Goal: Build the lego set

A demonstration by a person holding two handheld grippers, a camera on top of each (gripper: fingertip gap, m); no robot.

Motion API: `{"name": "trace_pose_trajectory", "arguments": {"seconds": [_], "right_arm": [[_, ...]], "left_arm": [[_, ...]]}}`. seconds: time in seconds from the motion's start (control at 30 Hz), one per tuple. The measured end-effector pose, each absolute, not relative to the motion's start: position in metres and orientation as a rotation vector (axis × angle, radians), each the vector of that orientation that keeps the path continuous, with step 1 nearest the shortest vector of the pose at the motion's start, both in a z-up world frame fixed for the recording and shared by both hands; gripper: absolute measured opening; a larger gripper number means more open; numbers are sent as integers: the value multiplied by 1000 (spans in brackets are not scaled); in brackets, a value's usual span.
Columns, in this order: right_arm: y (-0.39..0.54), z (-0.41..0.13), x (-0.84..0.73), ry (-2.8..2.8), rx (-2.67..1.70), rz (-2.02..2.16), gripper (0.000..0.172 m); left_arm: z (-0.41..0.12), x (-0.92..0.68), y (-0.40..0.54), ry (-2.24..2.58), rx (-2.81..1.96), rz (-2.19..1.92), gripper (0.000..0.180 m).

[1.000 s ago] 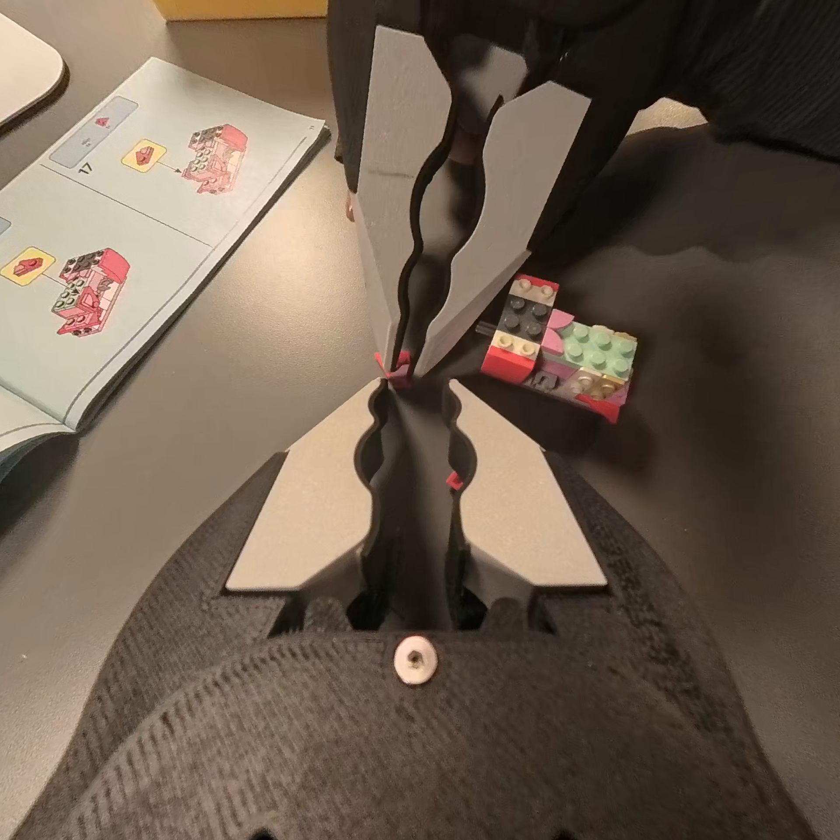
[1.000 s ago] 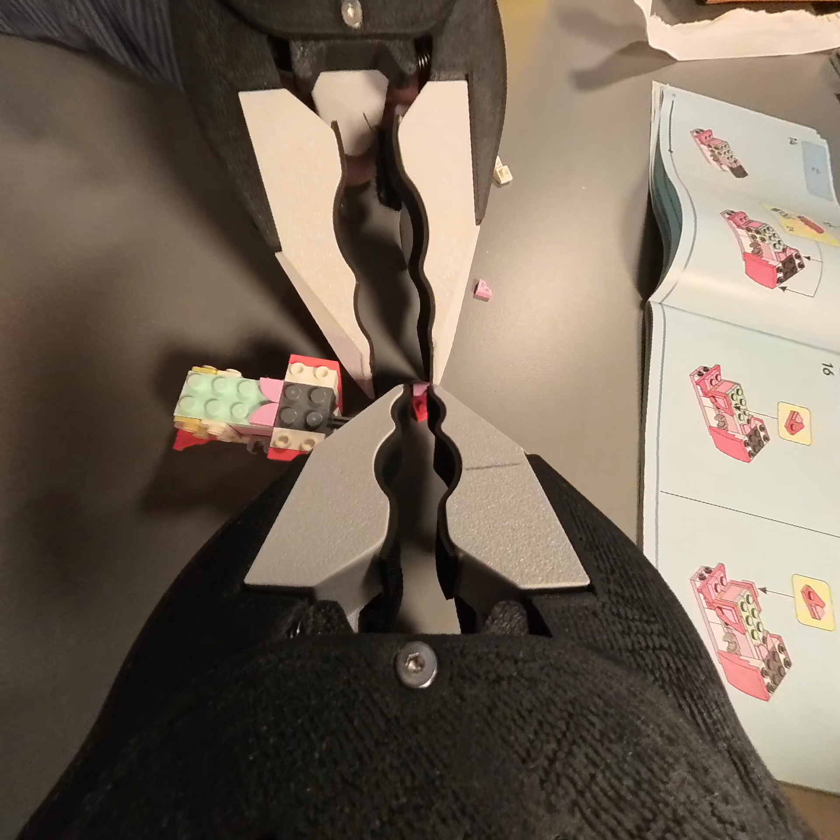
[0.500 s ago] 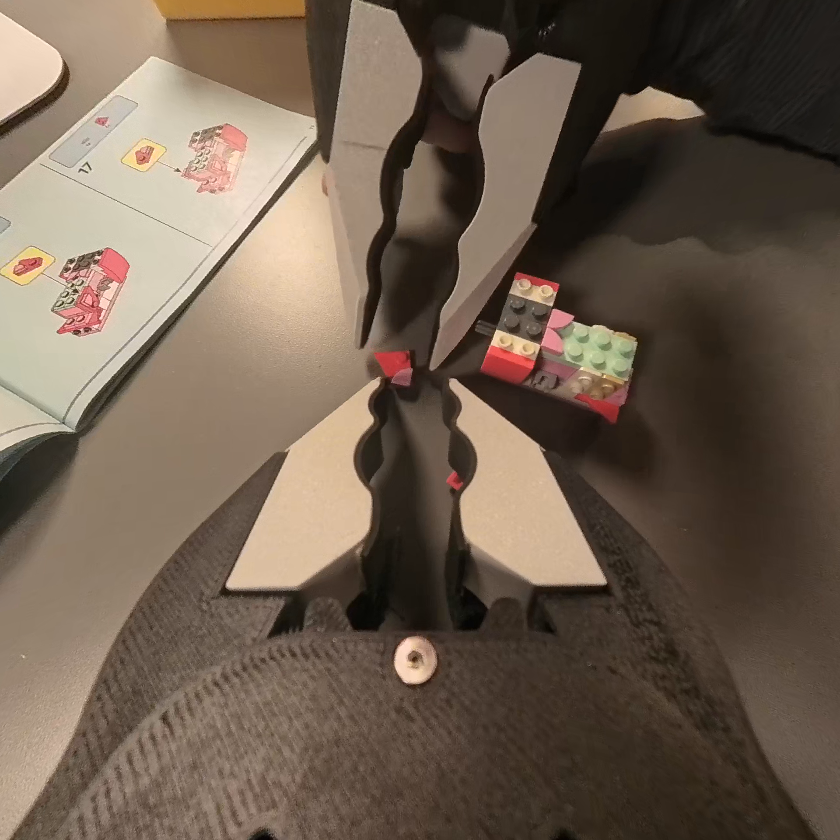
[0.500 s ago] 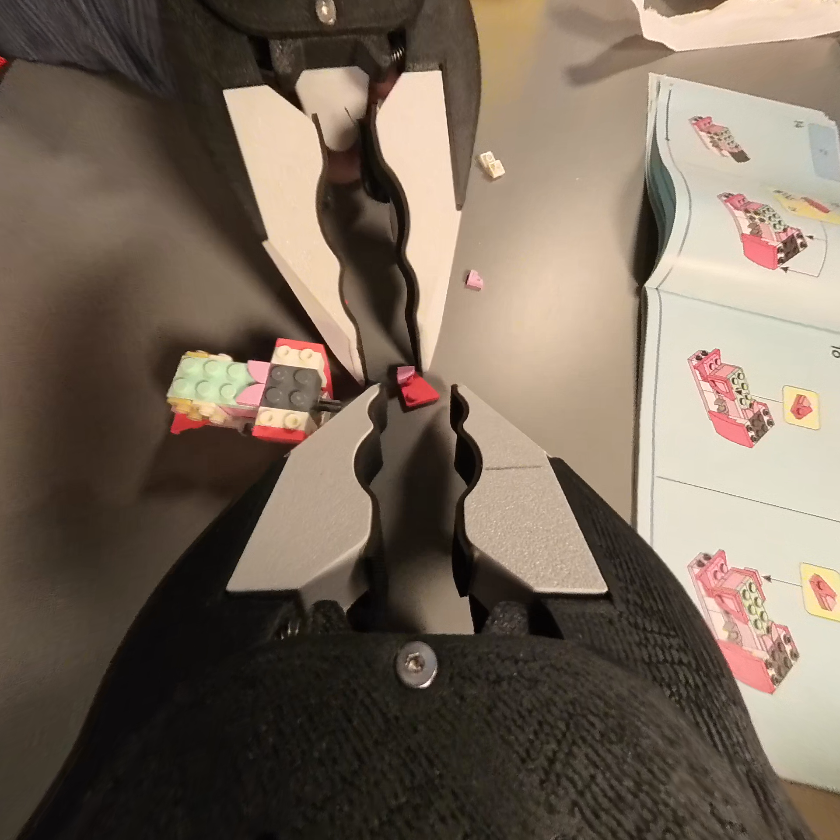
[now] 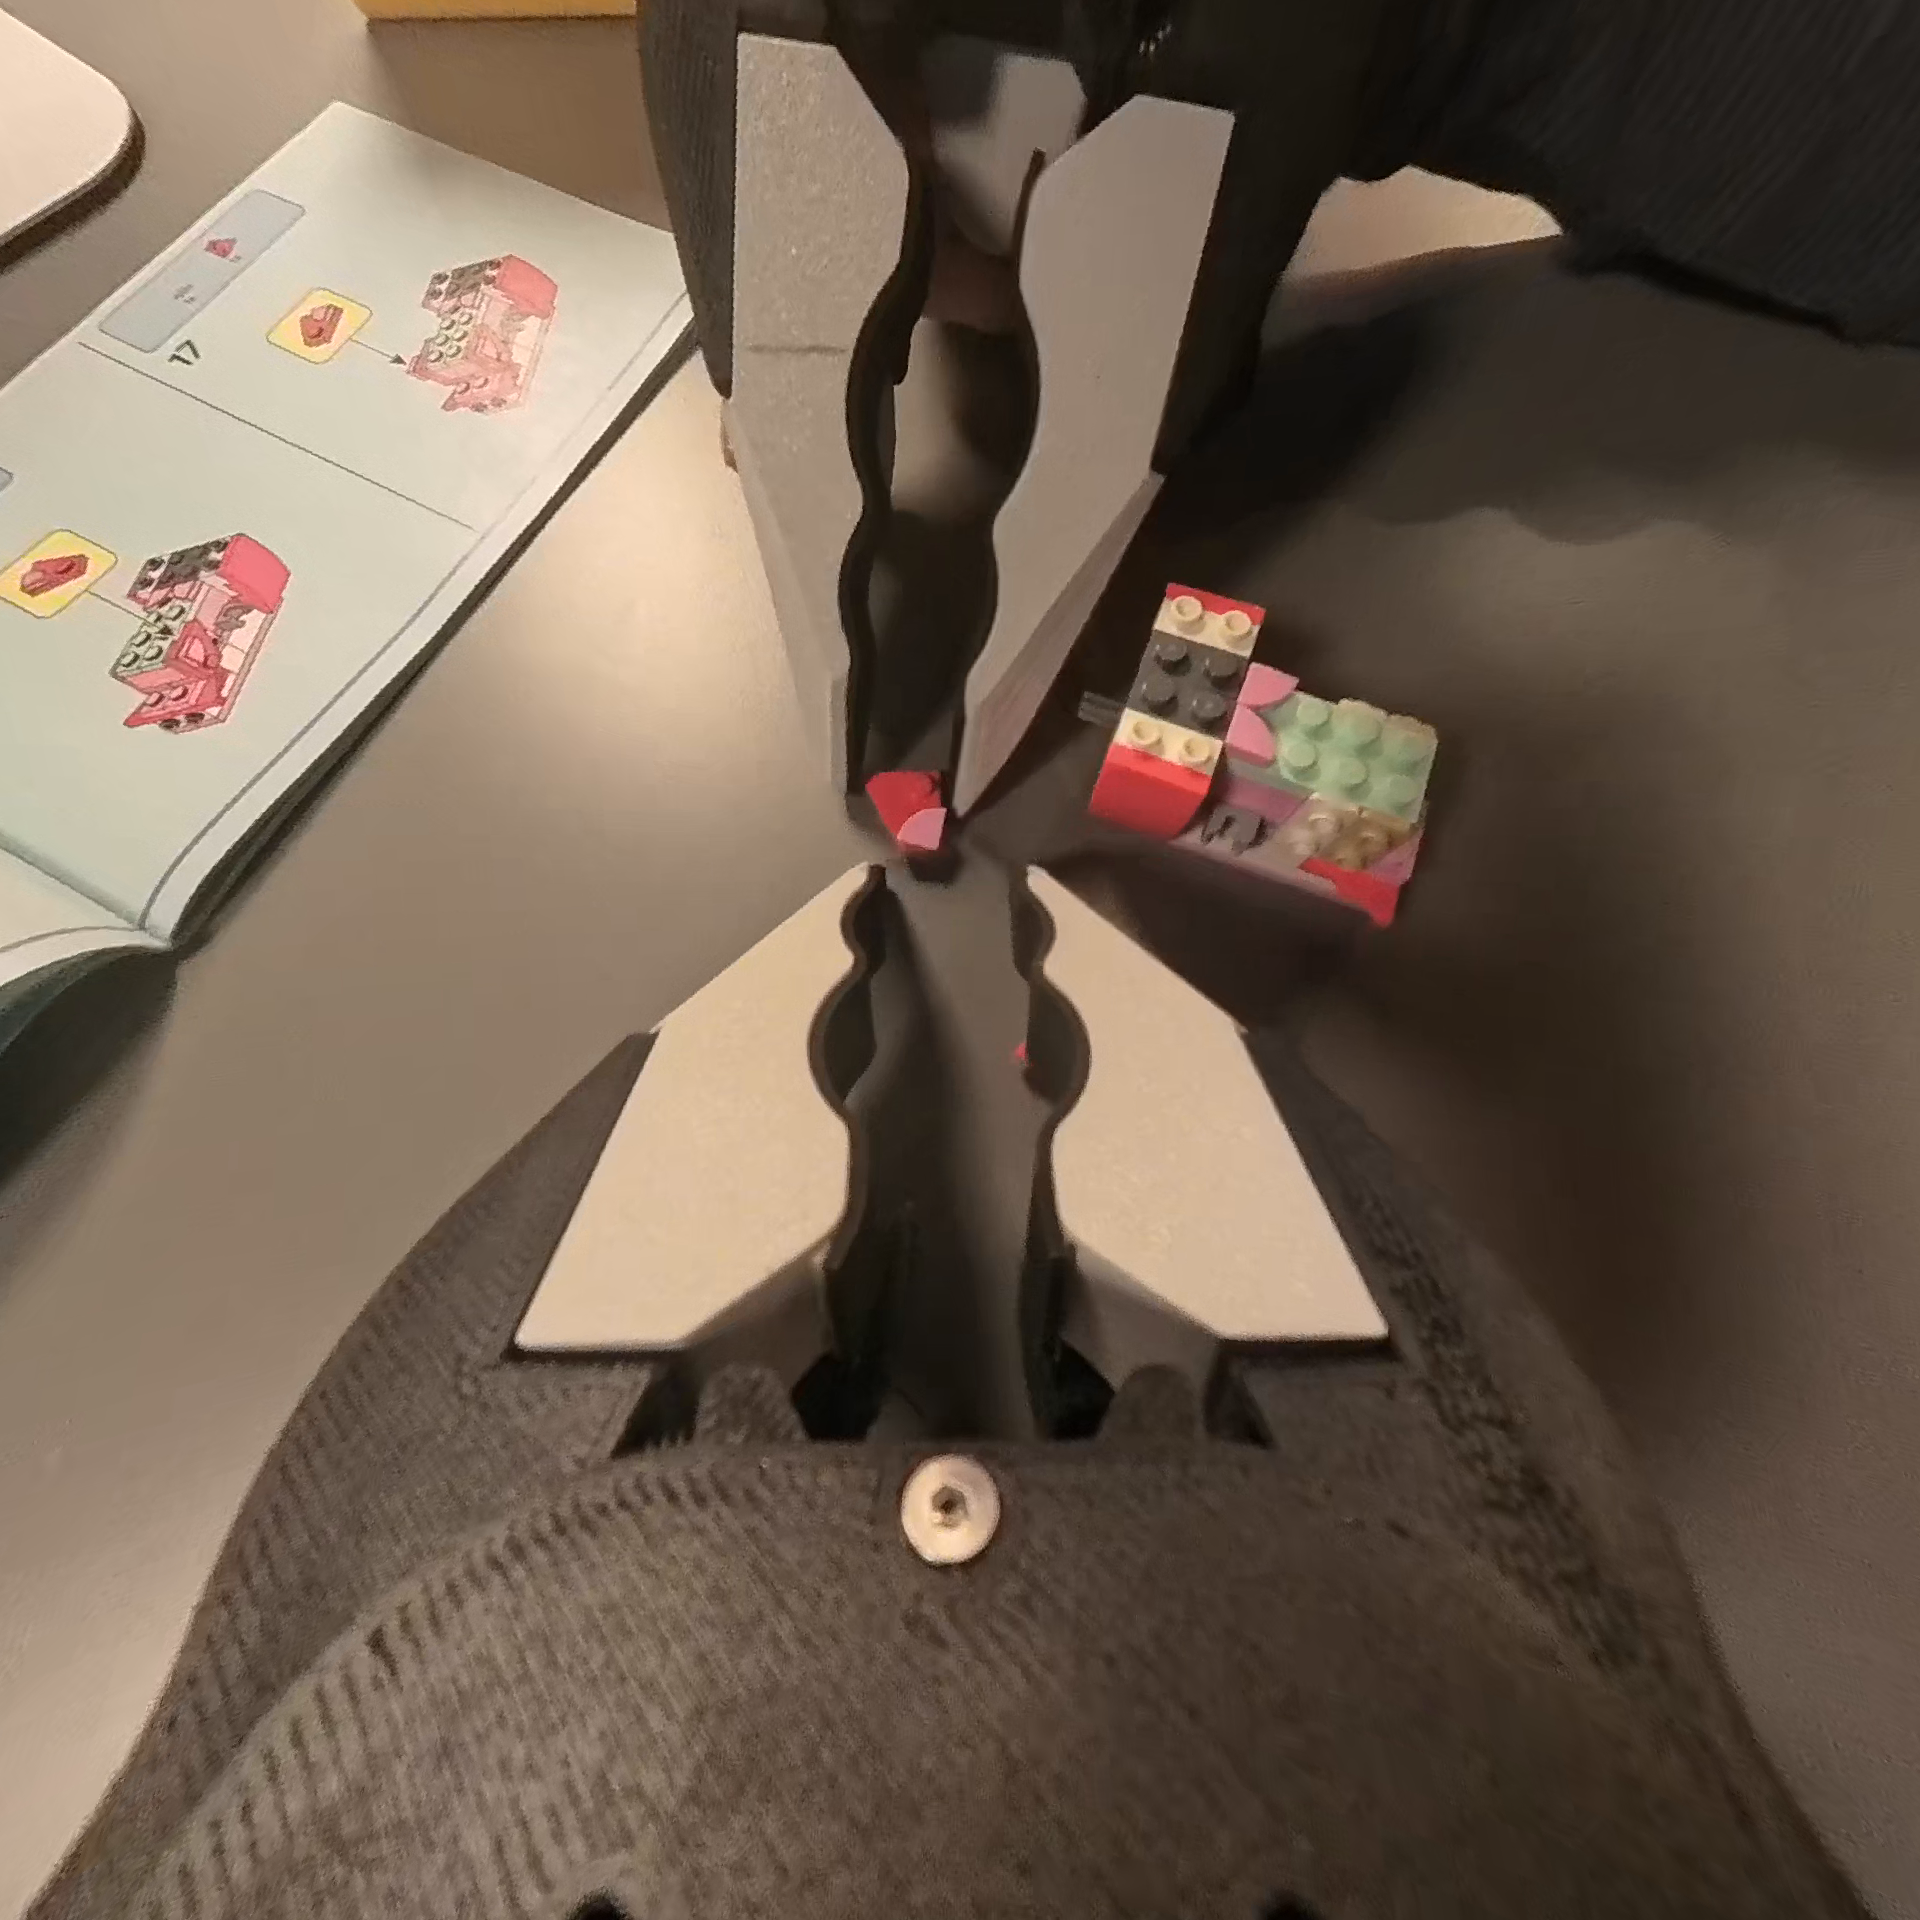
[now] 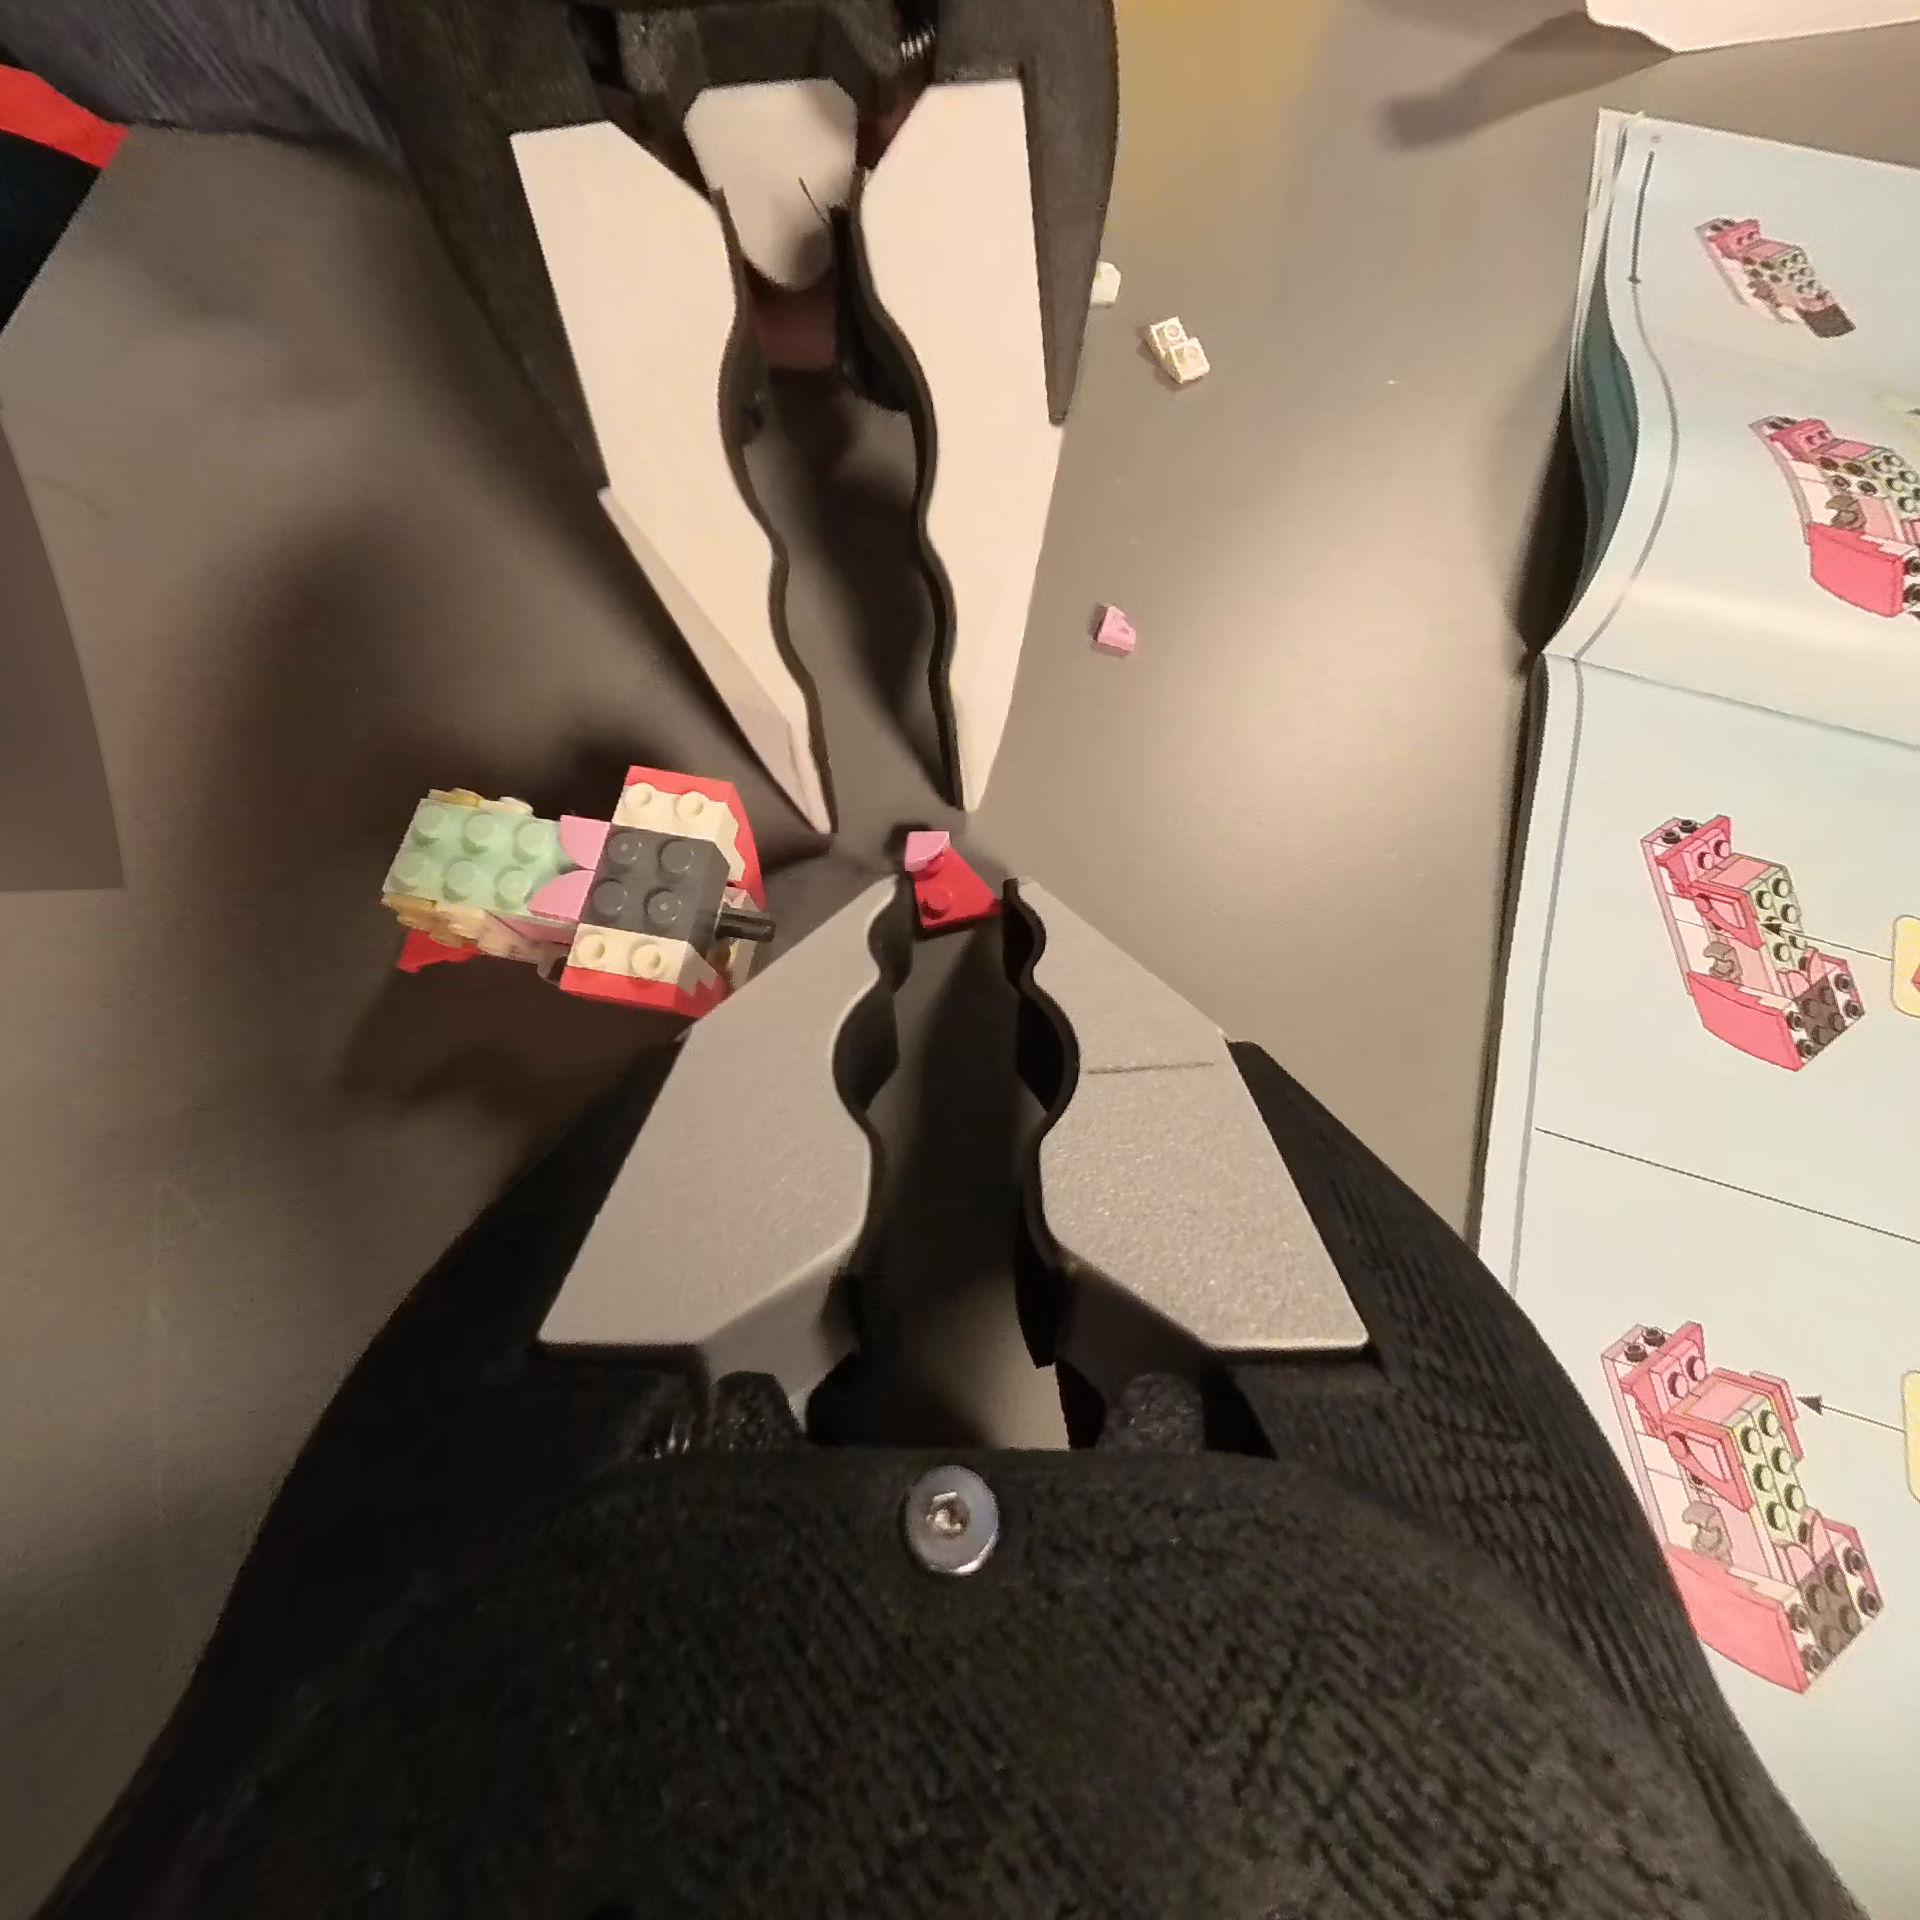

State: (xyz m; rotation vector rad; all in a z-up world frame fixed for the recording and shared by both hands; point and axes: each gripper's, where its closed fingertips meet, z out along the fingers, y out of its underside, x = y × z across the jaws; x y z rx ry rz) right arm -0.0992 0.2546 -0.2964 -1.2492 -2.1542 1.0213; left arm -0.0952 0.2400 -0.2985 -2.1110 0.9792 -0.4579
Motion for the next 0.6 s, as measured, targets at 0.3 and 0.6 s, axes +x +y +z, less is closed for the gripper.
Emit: {"name": "trace_pose_trajectory", "arguments": {"seconds": [0.3,0.6], "right_arm": [[256,-296,-100,-2147,-1268,1027,14],[258,-281,-103,-2081,-1239,1061,0]], "left_arm": [[-289,-103,236,1057,-2003,-422,32],[-265,-100,241,1309,-1537,156,29]]}}
